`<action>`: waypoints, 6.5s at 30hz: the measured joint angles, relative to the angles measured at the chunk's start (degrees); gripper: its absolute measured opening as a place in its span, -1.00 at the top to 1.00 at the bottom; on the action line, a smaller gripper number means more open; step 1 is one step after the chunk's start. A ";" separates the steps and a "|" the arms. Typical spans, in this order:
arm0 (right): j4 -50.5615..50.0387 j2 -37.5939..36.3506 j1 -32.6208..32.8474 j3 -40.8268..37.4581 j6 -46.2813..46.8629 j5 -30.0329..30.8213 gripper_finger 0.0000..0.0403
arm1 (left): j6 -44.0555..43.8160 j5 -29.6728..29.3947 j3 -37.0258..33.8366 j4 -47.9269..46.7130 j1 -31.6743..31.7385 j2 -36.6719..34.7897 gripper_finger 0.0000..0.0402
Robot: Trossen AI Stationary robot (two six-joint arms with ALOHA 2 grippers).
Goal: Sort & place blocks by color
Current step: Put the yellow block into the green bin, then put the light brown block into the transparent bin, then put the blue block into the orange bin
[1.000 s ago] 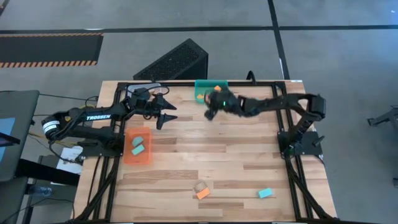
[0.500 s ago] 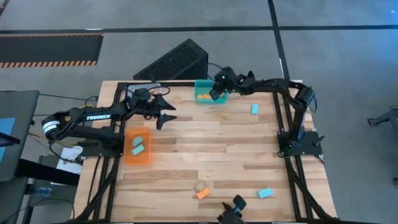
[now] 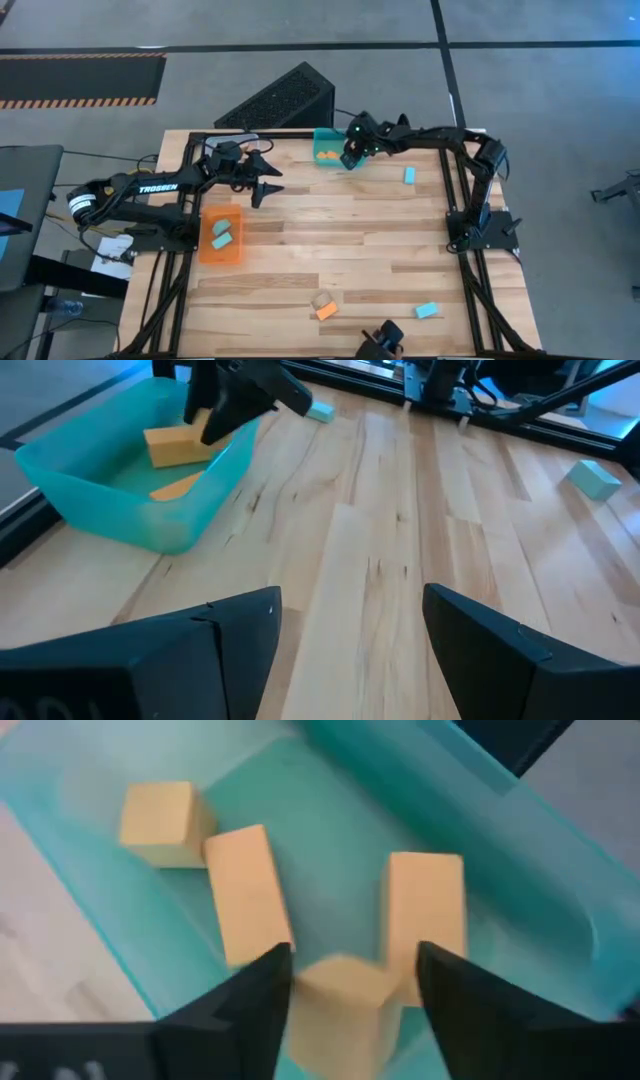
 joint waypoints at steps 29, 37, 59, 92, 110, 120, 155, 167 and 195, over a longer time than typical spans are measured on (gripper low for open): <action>-22.68 -29.82 2.25 -17.26 14.53 2.54 -0.34 | 2.80 0.24 0.00 -1.22 0.17 0.00 -0.14; 2.43 -37.90 22.96 -30.66 16.64 -8.91 -0.34 | 3.67 0.54 0.00 -0.90 0.15 0.00 -0.14; 51.29 0.78 54.53 -19.28 2.51 -13.41 -0.34 | 2.71 2.23 0.00 -1.24 0.00 0.00 -0.14; 41.23 13.15 56.04 -8.41 2.02 -11.85 0.38 | 5.16 4.65 0.00 -3.57 0.02 0.00 -0.14; 9.93 -10.13 38.20 -8.63 -16.52 1.02 0.40 | 4.00 4.60 0.00 -3.58 -1.23 0.00 -0.14; 16.92 -12.24 15.30 -8.59 -15.60 3.76 0.37 | 4.04 4.56 0.00 -3.80 -1.90 0.00 -0.14; 8.28 1.29 -0.78 5.97 -9.03 -2.63 -0.35 | 5.76 1.74 0.00 -4.71 -1.88 0.02 -0.14; -24.30 -15.49 -1.34 0.80 5.72 0.93 -0.37 | 6.19 1.76 0.00 -4.43 -1.88 0.02 -0.14; -18.35 -25.05 -1.73 -31.35 46.35 12.33 -0.34 | 5.03 2.20 0.00 -3.39 -1.88 0.02 -0.14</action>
